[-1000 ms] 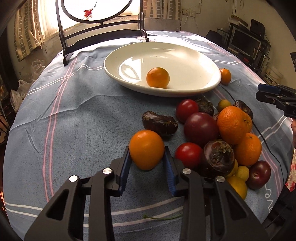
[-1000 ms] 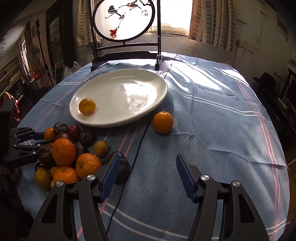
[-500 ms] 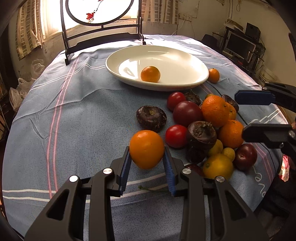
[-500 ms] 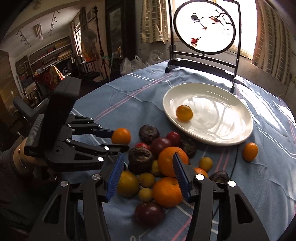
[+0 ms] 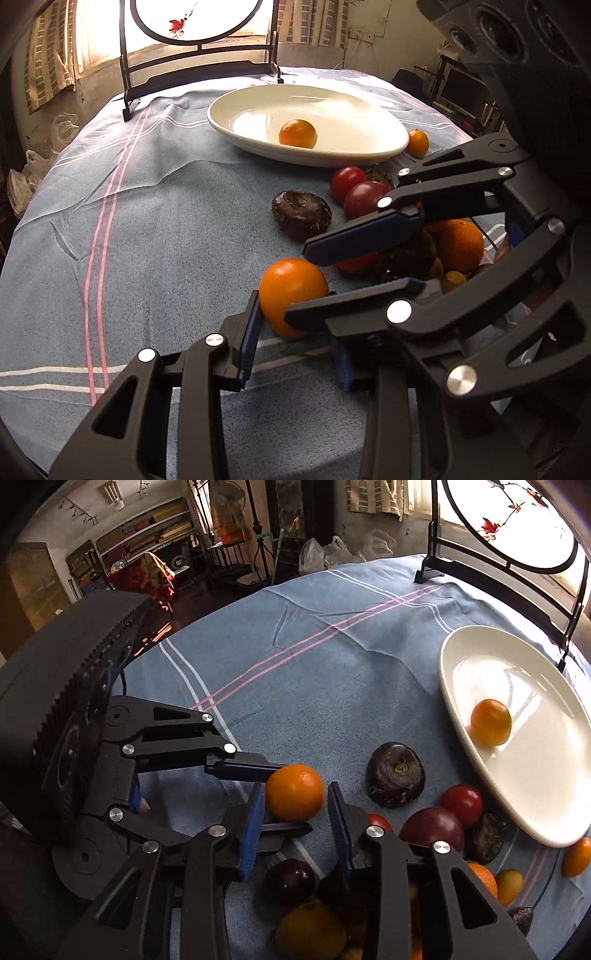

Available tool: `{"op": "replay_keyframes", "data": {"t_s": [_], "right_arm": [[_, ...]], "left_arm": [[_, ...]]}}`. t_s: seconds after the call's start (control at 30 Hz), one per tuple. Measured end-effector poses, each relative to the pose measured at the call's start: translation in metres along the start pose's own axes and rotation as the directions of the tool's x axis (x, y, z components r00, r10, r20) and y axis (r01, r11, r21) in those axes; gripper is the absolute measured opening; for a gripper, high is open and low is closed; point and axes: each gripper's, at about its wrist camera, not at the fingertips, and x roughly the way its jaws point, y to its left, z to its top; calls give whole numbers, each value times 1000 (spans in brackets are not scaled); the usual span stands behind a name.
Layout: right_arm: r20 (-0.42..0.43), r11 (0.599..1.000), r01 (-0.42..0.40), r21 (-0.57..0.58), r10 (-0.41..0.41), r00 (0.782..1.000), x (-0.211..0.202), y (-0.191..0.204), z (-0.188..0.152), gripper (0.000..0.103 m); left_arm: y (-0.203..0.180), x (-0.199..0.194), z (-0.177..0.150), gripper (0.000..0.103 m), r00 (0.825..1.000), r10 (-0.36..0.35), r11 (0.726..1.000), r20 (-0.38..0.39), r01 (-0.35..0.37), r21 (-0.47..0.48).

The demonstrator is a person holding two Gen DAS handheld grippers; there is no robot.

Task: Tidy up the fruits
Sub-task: 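Grasp a large orange from the pile with the left tool, then carry the large orange onto the white plate and open the left tool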

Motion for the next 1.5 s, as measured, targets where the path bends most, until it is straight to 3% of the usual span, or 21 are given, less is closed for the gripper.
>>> {"op": "replay_keyframes", "data": {"t_s": [0.13,0.23,0.3,0.37,0.5,0.63,0.8,0.97,1.1,1.27,1.5], "right_arm": [[12,998,-61,17,61,998,-5,-3,-5,23],[20,998,-68,13,67,998,-6,-3,-8,23],[7,998,-54,-11,55,998,-6,1,-7,25],[-3,999,-36,-13,36,999,-5,1,-6,42],[-31,997,-66,-26,65,997,0,2,-2,45],[-58,991,-125,-54,122,991,4,8,0,32],[-86,986,-147,-83,140,986,6,14,1,34],[-111,988,-111,-104,99,989,14,17,6,34],[-79,989,-125,-84,119,990,10,10,5,33],[24,990,-127,-56,129,991,-22,2,3,33],[177,999,-50,20,46,983,-88,-49,10,34]], "left_arm": [[2,-2,-1,34,1000,-10,1000,5,10,-11],[0,-2,-1,34,1000,-11,1000,7,11,-13],[-4,-2,-2,34,1000,10,1000,2,-10,6],[-4,-3,-3,34,1000,13,1000,-11,-13,4],[-2,-7,-8,34,1000,20,1000,-17,-20,1],[-1,-10,-15,34,1000,17,1000,-12,-17,0],[2,-15,-22,34,1000,-2,1000,1,2,1],[-1,-15,-23,33,1000,10,1000,9,-10,3],[-3,-19,-20,33,1000,9,1000,29,-9,-3],[-10,-37,1,33,997,6,1000,82,-8,20],[-38,-38,81,33,990,-27,989,137,7,147]]}}
